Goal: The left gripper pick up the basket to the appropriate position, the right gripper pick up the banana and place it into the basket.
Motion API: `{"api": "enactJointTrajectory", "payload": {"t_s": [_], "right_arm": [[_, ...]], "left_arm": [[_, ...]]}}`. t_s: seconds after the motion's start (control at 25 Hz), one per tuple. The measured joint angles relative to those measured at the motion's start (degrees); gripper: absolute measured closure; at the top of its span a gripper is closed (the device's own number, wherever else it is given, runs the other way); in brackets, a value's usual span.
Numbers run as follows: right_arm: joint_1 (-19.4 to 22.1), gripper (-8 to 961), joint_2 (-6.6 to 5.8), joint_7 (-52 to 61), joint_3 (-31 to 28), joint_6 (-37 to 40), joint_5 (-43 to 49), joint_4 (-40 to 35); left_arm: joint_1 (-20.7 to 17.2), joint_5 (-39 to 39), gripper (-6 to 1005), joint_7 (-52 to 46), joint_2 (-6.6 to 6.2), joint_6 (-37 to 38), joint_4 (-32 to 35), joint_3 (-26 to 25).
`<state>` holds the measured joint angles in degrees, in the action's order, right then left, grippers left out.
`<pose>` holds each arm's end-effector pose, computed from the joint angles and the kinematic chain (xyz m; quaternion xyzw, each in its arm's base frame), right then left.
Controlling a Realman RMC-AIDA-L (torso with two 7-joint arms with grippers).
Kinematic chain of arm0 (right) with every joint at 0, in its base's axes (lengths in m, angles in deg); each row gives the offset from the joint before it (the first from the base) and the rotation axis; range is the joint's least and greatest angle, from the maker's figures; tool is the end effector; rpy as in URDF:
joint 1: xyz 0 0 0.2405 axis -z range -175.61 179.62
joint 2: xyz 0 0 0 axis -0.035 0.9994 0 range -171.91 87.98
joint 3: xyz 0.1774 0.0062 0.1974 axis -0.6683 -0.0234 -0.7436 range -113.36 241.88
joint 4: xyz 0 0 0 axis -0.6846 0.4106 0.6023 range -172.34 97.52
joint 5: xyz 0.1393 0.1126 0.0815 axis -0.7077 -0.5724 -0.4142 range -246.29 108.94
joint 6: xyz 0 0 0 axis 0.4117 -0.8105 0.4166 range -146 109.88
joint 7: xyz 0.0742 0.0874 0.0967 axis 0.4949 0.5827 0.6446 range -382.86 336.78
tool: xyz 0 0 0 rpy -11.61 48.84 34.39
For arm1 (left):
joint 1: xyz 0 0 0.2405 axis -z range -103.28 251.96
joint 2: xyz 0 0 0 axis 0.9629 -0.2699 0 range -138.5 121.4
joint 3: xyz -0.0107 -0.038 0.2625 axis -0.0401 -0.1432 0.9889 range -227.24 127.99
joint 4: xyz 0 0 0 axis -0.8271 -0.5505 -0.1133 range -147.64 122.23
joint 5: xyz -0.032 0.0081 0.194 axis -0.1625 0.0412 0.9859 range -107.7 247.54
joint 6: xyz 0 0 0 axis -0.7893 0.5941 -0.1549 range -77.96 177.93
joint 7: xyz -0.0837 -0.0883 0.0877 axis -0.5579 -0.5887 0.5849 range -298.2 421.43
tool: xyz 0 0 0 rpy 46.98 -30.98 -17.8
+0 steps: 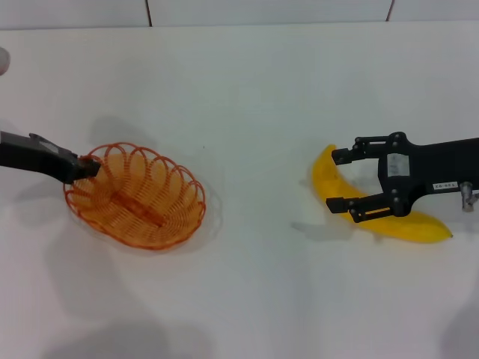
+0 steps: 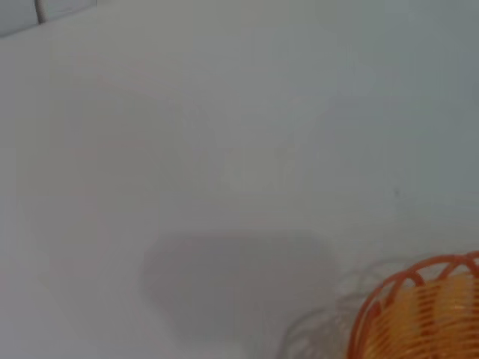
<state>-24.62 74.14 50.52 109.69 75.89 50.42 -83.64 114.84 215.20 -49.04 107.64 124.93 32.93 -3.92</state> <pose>0.2774 0.3089 0.0134 -0.9767 0.1138 0.1454 0.1099 -0.2748 0.3908 0.0135 -0.9234 -0.3241 0.0458 0.2006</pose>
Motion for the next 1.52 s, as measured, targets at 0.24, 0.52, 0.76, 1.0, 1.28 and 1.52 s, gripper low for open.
{"api": "enactJointTrajectory", "payload": {"t_s": [0.24, 0.52, 0.76, 1.0, 1.28, 1.52], "right_arm": [[0.13, 118, 0.00, 0.00, 0.00, 0.00, 0.00, 0.00], [0.01, 118, 0.00, 0.21, 0.03, 0.05, -0.01, -0.09], [-0.70, 119, 0.00, 1.34, 0.27, 0.14, 0.15, -0.20], [-1.06, 119, 0.00, 1.68, 0.37, 0.53, 0.12, -0.45], [-1.41, 119, 0.00, 2.73, 0.08, 0.53, -0.03, -0.68], [-1.50, 118, -0.08, 3.08, 0.08, 0.53, 0.01, -0.77]], "left_arm": [[-0.15, -1.33, 918, 0.46, 0.07, 2.71, 2.61, -0.01], [0.45, -4.37, 922, 0.46, 0.21, 4.79, 3.88, 0.99], [0.85, -10.15, 929, 0.78, 0.28, 4.18, 3.50, 2.90], [0.76, -13.50, 933, 0.94, 0.28, 1.49, 0.76, 2.96], [1.74, -17.04, 932, 2.70, 0.45, -4.93, -5.71, 2.99], [1.91, -21.56, 931, 4.08, 0.61, -7.98, -8.34, 2.95]]}}
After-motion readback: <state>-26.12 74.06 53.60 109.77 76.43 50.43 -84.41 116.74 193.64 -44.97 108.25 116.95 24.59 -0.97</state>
